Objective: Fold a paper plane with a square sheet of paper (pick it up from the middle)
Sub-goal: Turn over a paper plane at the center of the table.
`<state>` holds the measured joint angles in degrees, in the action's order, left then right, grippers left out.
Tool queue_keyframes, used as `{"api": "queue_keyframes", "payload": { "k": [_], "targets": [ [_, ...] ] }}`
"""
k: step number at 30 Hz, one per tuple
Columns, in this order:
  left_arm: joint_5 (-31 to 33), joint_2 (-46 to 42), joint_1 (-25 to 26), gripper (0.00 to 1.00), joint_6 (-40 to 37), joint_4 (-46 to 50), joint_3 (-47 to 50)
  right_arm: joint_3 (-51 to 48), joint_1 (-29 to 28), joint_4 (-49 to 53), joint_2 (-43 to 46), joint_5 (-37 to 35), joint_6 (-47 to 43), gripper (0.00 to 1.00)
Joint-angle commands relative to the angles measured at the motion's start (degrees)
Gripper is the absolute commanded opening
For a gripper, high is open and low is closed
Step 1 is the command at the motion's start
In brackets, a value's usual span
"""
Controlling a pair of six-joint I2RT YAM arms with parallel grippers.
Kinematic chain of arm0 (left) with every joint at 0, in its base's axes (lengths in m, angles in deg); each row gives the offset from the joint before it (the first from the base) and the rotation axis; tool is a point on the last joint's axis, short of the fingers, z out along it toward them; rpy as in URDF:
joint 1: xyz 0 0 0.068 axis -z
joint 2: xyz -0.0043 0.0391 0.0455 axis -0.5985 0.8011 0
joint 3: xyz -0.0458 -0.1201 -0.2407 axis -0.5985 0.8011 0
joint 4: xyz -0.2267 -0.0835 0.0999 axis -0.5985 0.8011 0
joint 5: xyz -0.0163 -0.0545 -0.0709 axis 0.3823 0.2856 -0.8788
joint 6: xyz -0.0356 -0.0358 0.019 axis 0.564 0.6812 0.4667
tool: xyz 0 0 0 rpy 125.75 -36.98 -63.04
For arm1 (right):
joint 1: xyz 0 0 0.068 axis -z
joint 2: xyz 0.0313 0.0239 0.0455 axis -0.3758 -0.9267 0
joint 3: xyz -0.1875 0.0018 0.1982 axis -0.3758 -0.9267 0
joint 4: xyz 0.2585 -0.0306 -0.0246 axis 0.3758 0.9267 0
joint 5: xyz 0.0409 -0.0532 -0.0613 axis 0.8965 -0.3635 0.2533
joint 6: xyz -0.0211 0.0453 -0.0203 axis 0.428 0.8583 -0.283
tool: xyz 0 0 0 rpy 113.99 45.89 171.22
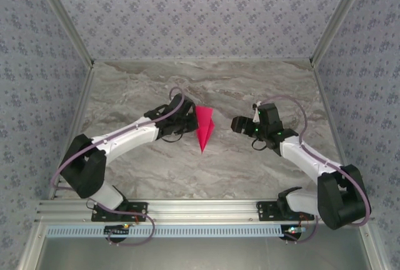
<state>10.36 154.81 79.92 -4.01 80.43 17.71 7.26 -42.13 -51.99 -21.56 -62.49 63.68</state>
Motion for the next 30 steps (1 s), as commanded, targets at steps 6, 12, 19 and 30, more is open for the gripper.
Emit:
{"api": "queue_keyframes", "payload": {
  "k": [6,12,19,30],
  "targets": [
    [-6.8,1.7,-1.2,0.0,4.2,-22.6,12.1,4.4,-10.1,3.3,-1.7,-0.7,1.9,0.7],
    [-6.5,0.6,-2.1,0.0,6.9,-26.7,18.9,8.3,-18.3,4.7,-8.9,-3.8,3.5,0.55],
    [-6.5,-0.8,-2.1,0.0,7.3,-28.3,21.2,13.1,-24.6,7.7,-15.4,-8.3,2.3,0.46],
    [-7.0,-0.9,-2.1,0.0,7.5,-28.3,21.3,16.8,-27.2,10.9,-20.7,-11.1,2.1,0.35]
  ]
}}
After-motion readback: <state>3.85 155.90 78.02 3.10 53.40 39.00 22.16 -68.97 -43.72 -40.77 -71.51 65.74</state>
